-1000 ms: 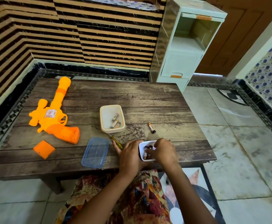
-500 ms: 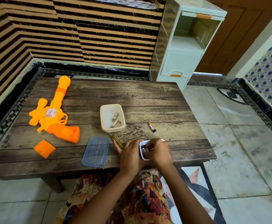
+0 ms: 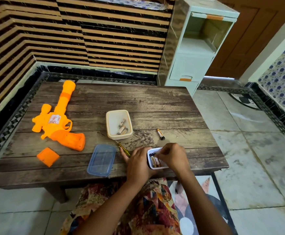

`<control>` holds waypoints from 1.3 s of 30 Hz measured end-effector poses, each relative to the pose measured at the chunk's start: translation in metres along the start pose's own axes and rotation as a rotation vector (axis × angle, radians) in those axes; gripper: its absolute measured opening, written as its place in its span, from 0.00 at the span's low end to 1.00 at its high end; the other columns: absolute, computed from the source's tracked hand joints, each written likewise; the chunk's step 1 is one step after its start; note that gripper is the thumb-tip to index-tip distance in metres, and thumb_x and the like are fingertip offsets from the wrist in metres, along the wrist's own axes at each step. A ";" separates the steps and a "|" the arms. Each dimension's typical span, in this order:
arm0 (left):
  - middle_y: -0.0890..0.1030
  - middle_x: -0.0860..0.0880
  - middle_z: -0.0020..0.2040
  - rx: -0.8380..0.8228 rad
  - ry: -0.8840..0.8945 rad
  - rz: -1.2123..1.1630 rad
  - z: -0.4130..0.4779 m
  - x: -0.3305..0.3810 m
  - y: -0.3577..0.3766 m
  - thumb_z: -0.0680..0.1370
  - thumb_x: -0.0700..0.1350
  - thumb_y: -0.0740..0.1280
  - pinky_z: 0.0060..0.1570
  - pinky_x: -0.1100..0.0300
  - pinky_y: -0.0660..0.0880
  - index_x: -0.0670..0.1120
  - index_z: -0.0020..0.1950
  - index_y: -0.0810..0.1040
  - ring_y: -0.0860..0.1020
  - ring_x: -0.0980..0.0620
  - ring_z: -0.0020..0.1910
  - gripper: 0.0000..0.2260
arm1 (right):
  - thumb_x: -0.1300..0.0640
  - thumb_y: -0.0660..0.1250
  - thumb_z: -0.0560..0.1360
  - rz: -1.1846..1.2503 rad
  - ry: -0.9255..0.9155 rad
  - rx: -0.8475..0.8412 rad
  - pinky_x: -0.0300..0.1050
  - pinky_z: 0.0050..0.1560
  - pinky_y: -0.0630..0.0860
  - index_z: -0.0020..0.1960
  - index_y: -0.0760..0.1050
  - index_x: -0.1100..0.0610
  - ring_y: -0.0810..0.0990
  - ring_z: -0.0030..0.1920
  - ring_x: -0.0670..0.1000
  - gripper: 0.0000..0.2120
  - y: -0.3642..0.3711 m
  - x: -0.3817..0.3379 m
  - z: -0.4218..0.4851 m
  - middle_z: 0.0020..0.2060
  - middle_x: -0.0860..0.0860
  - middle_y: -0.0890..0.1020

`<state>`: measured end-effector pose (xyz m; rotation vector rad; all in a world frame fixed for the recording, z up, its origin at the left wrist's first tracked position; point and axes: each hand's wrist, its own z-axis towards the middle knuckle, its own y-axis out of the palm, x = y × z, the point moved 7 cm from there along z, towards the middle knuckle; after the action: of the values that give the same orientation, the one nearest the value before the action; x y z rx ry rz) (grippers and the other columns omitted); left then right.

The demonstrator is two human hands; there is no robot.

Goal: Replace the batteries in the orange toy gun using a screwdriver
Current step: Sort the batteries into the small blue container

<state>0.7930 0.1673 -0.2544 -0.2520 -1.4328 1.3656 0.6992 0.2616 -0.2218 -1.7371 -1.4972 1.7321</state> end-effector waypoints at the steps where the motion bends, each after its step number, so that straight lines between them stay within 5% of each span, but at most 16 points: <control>1: 0.81 0.58 0.47 0.005 0.002 -0.010 0.000 0.000 0.000 0.56 0.73 0.68 0.67 0.41 0.40 0.56 0.51 0.77 0.79 0.55 0.52 0.30 | 0.54 0.73 0.68 0.008 0.010 0.026 0.44 0.41 0.76 0.38 0.81 0.56 0.82 0.41 0.53 0.06 -0.004 0.001 0.004 0.38 0.55 0.84; 9: 0.81 0.58 0.47 0.007 0.006 -0.008 0.001 -0.002 0.000 0.55 0.70 0.71 0.67 0.45 0.36 0.56 0.50 0.76 0.79 0.55 0.52 0.29 | 0.50 0.65 0.75 -0.074 -0.028 0.127 0.39 0.38 0.70 0.52 0.81 0.52 0.80 0.39 0.53 0.10 -0.016 -0.017 0.043 0.44 0.55 0.85; 16: 0.81 0.59 0.46 0.011 -0.002 0.017 0.002 -0.001 0.000 0.55 0.70 0.72 0.66 0.42 0.40 0.57 0.48 0.76 0.80 0.56 0.51 0.28 | 0.52 0.63 0.75 -0.164 -0.040 0.164 0.42 0.41 0.73 0.50 0.78 0.53 0.82 0.45 0.58 0.08 -0.008 -0.025 0.058 0.44 0.58 0.84; 23: 0.81 0.60 0.45 0.031 0.017 0.027 0.002 0.000 -0.001 0.54 0.71 0.71 0.66 0.43 0.43 0.57 0.49 0.75 0.80 0.56 0.49 0.29 | 0.52 0.71 0.68 0.075 0.034 0.206 0.43 0.42 0.74 0.42 0.75 0.53 0.80 0.43 0.54 0.08 -0.025 -0.017 0.049 0.40 0.51 0.83; 27: 0.81 0.59 0.47 0.028 0.019 0.010 0.001 -0.002 0.001 0.56 0.71 0.68 0.67 0.41 0.41 0.57 0.51 0.75 0.79 0.55 0.52 0.29 | 0.53 0.74 0.66 0.004 0.058 0.059 0.40 0.37 0.73 0.34 0.72 0.50 0.81 0.39 0.53 0.10 -0.025 -0.003 0.026 0.37 0.52 0.83; 30: 0.81 0.59 0.47 0.021 0.022 0.009 0.000 -0.001 0.001 0.57 0.72 0.66 0.67 0.39 0.41 0.57 0.52 0.75 0.79 0.55 0.53 0.29 | 0.54 0.73 0.66 -0.134 0.074 -0.029 0.38 0.33 0.68 0.40 0.77 0.52 0.79 0.35 0.50 0.06 -0.014 0.008 0.007 0.38 0.53 0.83; 39: 0.81 0.58 0.48 -0.038 0.000 0.017 0.001 -0.001 0.002 0.56 0.73 0.65 0.67 0.40 0.38 0.55 0.52 0.77 0.79 0.54 0.54 0.32 | 0.53 0.69 0.71 -0.275 0.043 -0.025 0.43 0.45 0.74 0.52 0.79 0.54 0.81 0.50 0.55 0.10 -0.001 0.003 -0.002 0.50 0.55 0.83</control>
<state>0.7918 0.1665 -0.2561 -0.2893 -1.4613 1.3526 0.6997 0.2659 -0.2220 -1.4866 -1.6558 1.5340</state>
